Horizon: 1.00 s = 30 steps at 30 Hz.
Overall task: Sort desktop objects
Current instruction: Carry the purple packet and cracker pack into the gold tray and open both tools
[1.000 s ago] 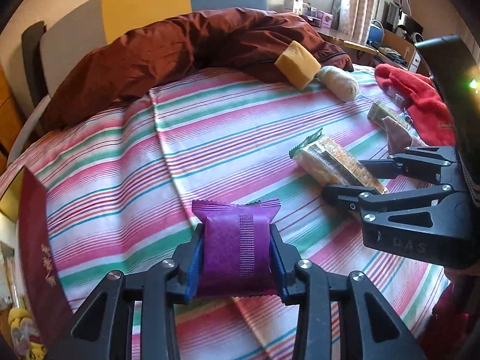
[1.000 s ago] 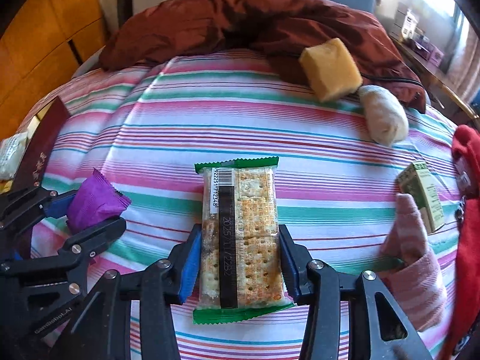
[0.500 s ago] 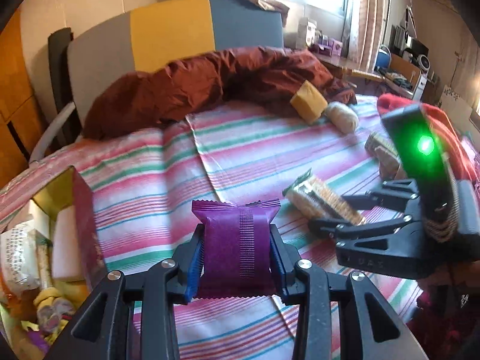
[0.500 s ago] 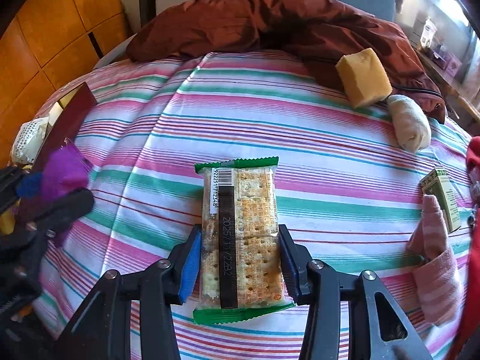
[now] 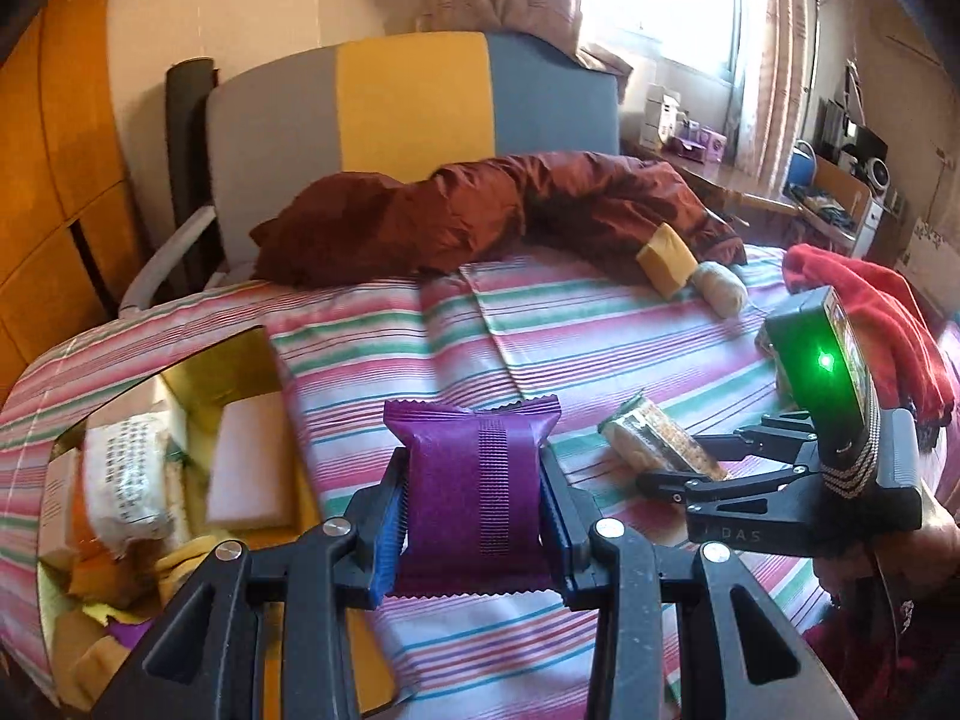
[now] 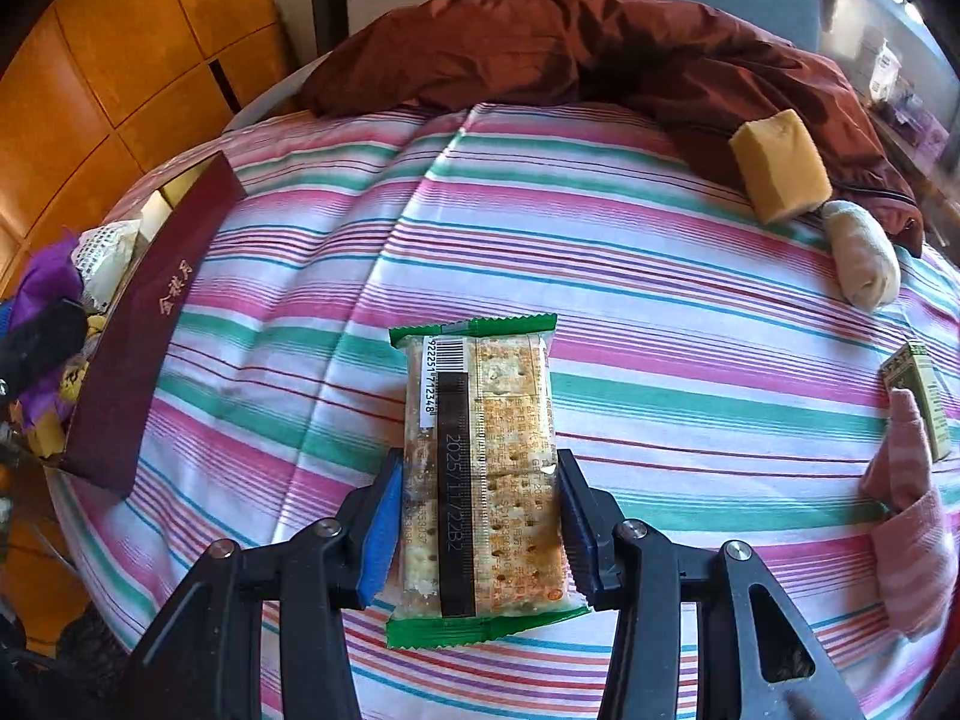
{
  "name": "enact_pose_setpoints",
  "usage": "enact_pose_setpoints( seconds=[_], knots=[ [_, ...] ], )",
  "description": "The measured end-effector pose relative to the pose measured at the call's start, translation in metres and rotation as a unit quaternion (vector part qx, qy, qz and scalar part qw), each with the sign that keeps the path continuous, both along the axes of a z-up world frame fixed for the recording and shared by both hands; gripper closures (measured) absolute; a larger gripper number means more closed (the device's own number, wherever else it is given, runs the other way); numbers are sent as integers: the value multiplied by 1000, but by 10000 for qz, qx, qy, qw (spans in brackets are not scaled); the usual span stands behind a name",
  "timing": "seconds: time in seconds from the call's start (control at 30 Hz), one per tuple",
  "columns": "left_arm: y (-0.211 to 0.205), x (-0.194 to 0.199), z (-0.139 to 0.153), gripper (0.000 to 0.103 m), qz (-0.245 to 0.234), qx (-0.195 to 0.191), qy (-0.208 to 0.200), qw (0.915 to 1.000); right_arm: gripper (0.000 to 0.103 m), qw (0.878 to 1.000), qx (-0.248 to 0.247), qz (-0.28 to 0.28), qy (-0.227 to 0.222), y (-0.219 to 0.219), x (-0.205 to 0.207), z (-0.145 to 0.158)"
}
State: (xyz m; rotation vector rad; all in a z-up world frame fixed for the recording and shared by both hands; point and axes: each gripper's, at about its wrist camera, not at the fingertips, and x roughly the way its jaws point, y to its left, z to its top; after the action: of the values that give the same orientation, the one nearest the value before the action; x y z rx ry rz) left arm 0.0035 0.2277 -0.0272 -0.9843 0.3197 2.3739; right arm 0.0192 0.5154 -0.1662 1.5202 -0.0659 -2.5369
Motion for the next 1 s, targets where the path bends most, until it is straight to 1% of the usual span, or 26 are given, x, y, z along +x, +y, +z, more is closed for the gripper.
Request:
enact_pose_setpoints(
  seconds=[0.2,0.27,0.43,0.6,0.73,0.83,0.97,1.0],
  knots=[
    [-37,-3,5,64,342,112,-34,9993,55,9996,-237,115,75,-17,-1,7],
    [-50,-4,5,64,468,147,-52,9988,55,9990,-406,149,108,-23,0,12],
    [-95,-10,3,64,952,283,-178,9949,55,9967,-725,302,228,-42,7,29],
    [-139,-15,-2,64,1404,400,-330,9887,55,9921,-1071,532,371,-74,12,50],
    [-161,-18,-11,64,1633,468,-493,9842,55,9869,-1336,796,425,-106,10,61],
    [-169,-20,-19,64,1693,505,-595,9825,55,9826,-1474,1024,481,-135,8,70],
    [-176,-25,-28,63,1782,617,-799,9788,54,9778,-1651,1210,448,-168,3,72],
    [-178,-25,-29,60,1789,644,-849,9781,52,9769,-1706,1221,415,-175,1,71]
  ],
)
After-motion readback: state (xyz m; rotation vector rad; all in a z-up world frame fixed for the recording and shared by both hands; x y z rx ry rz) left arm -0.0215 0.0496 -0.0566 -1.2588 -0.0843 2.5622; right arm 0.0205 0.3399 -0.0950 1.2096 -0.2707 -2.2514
